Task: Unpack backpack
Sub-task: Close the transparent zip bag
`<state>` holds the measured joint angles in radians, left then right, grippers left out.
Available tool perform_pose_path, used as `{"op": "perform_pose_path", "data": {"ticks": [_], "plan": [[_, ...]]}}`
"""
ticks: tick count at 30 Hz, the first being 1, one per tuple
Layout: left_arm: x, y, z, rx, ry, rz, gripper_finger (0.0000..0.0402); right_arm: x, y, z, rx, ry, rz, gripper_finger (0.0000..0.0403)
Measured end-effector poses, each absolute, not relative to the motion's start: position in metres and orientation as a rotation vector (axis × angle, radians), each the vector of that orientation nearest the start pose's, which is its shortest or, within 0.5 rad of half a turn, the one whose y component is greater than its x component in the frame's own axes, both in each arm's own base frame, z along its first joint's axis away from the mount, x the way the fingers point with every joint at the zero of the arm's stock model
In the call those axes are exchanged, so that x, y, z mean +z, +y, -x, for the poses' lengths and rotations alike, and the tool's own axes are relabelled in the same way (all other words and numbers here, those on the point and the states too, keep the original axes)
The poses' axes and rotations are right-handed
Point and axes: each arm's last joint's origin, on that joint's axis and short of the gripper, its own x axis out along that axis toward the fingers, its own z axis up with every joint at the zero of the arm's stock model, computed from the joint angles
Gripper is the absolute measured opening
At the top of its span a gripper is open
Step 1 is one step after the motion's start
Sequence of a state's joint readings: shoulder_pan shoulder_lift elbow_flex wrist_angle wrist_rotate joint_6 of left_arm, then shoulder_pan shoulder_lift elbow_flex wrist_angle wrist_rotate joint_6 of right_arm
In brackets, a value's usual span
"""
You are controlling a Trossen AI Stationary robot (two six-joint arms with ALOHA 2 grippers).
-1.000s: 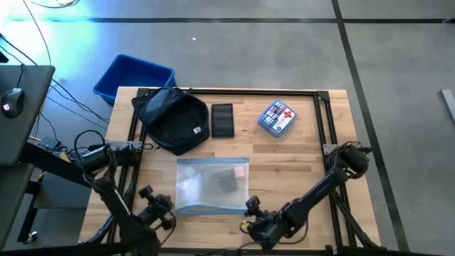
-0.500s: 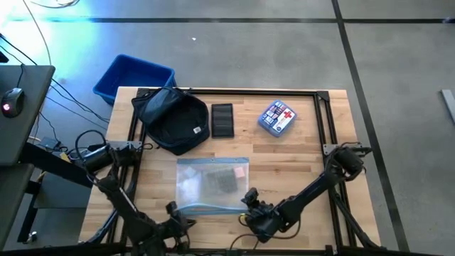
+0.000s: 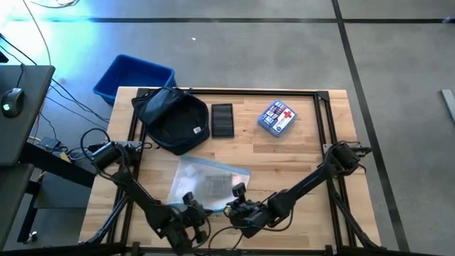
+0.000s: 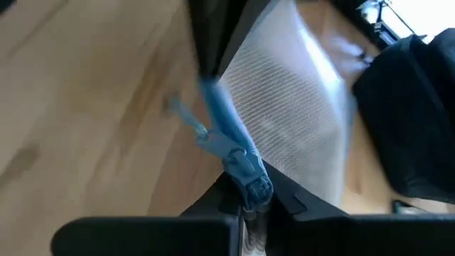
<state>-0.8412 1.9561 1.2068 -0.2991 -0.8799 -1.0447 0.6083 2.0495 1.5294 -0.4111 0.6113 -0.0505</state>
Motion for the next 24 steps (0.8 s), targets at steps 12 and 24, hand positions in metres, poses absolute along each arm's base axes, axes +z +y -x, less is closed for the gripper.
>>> {"op": "perform_pose_path", "data": {"ticks": [12,24], "plan": [[0.136,-0.266,-0.311,0.244,0.524,0.237,0.0091,0.209,0.243,-0.370,-0.004,0.750,0.534,0.0000],[0.153,-0.297,-0.298,0.169,0.587,0.364,0.0115,0.202,0.223,-0.369,-0.192,0.829,0.538,0.0000]]}}
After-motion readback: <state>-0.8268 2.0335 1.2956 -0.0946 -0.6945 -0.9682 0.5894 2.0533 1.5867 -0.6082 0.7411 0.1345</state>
